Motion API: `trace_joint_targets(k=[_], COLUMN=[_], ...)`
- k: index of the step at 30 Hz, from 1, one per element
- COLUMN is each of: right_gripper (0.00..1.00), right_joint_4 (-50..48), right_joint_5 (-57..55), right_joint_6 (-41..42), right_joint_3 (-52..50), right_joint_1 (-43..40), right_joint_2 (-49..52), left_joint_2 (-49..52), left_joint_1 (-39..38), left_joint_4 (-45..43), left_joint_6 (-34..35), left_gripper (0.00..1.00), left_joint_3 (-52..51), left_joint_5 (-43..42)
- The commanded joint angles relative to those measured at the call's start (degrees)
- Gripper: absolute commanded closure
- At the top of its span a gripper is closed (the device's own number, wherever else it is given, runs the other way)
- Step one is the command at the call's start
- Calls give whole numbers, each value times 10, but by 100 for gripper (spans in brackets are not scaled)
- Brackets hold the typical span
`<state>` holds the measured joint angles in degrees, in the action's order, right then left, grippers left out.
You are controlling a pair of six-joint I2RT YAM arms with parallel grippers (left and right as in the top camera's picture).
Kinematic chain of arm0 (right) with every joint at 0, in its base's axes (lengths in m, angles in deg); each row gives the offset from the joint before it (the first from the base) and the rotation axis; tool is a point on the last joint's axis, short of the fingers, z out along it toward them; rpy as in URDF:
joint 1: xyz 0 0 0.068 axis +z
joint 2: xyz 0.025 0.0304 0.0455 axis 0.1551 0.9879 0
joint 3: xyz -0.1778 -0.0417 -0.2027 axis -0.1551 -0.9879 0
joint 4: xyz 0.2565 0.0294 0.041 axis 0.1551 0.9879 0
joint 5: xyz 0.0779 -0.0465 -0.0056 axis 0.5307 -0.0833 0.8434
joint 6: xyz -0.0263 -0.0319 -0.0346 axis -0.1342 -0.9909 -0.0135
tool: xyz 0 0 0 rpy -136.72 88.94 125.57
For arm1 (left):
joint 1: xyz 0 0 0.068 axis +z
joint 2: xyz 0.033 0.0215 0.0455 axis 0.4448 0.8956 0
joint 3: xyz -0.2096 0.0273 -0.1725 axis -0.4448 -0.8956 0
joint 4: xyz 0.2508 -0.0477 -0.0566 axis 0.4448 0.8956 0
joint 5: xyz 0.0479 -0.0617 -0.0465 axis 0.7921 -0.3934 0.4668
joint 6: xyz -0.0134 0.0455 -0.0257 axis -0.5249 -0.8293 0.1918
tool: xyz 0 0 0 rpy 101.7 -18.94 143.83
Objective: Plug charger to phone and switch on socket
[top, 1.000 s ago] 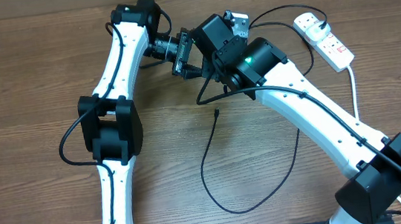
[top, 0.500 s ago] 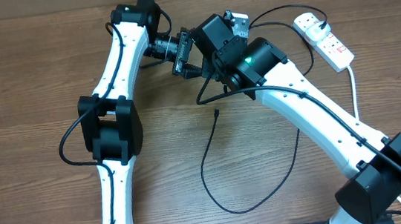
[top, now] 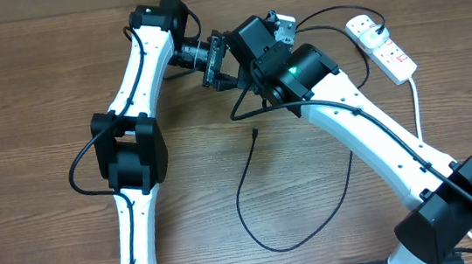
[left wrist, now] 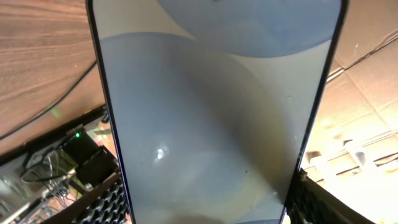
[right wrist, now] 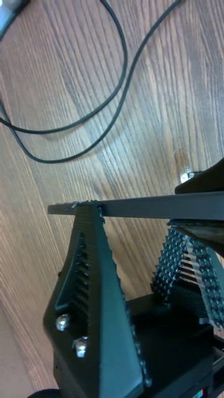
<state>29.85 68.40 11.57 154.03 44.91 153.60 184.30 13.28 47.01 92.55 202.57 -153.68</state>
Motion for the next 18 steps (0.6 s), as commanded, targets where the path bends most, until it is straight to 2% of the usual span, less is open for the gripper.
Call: trace_joint_targets(k=[1, 4, 7, 11, 14, 16, 18], right_gripper=[96, 96, 96, 96, 96, 96, 96], right_joint_4=[4, 4, 5, 6, 5, 2, -4], right_joint_5=[-4, -13, -12, -12, -5, 28, 85], right_joint_6=[-11, -11, -10, 18, 72, 144, 207], right_joint_3=[14, 20, 23, 23, 23, 23, 23], right_joint_1=[3, 1, -8, -32, -57, -80, -100], right_joint_2=[3, 2, 0, 0, 0, -2, -3], left_joint_2=[-4, -4, -4, -17, -48, -81, -101], left_joint_1=[1, 9, 24, 50, 68, 74, 74], left_joint_4=[-35, -63, -72, -70, -49, -22, -14], left_joint_6=[-32, -66, -90, -137, -188, -175, -147], left_gripper=[24, 12, 7, 7, 9, 11, 12], left_joint_3=[15, 15, 15, 16, 16, 16, 16], left_joint_5=[19, 40, 50, 46, 65, 129, 155])
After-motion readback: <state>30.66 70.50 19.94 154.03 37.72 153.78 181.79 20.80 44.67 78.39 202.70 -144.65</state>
